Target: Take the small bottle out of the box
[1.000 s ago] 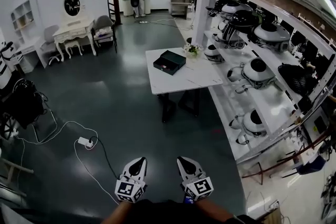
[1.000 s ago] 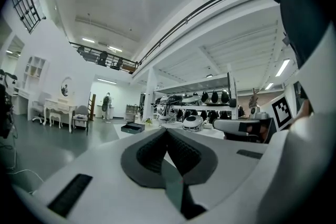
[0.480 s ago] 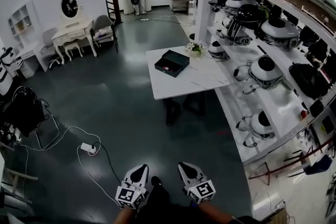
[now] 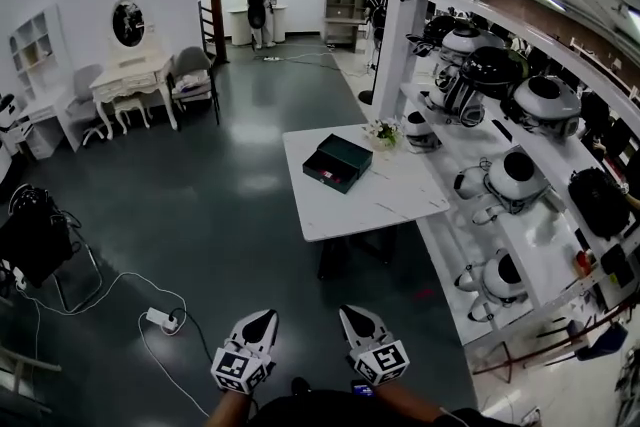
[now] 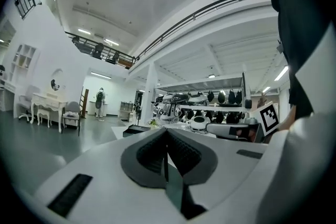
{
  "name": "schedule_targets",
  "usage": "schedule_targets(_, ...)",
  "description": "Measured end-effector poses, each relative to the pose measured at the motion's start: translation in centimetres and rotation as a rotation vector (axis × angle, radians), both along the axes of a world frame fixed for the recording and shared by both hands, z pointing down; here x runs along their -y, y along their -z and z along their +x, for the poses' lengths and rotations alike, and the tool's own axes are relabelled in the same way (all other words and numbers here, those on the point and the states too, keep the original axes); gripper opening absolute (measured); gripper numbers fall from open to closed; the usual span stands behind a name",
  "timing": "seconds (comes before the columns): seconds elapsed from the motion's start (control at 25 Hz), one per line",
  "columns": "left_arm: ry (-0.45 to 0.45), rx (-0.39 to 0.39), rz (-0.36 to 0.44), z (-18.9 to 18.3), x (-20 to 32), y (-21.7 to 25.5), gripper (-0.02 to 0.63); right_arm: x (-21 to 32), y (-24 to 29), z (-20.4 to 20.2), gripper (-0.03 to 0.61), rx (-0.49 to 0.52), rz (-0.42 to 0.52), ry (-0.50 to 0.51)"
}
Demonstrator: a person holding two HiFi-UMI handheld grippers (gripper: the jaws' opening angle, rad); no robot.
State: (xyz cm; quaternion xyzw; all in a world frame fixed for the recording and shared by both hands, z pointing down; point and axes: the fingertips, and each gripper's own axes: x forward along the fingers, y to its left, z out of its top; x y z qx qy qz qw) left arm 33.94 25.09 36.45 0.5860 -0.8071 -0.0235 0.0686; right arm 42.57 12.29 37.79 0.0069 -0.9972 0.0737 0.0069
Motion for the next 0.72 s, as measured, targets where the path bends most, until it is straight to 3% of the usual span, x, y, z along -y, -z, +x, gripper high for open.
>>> schedule_targets(0.24,0.017,-0.016,0.006,-7.8,1.1,-0.9,0.015,2.1,0.3,-6.6,0.034,0.022,0.009,-0.034)
schedule_targets(0.4,0.004,-0.044,0.010,-11.0,3.0,-1.7,0.015,4.5,-0.2,-9.3,0.034,0.003,-0.003,-0.066)
schedule_targets(0.72,-0.019,-0.057,-0.044,-19.5,8.4,-4.1,0.015,9.9,-2.7,-18.4,0.034,-0.006,-0.019,-0.076)
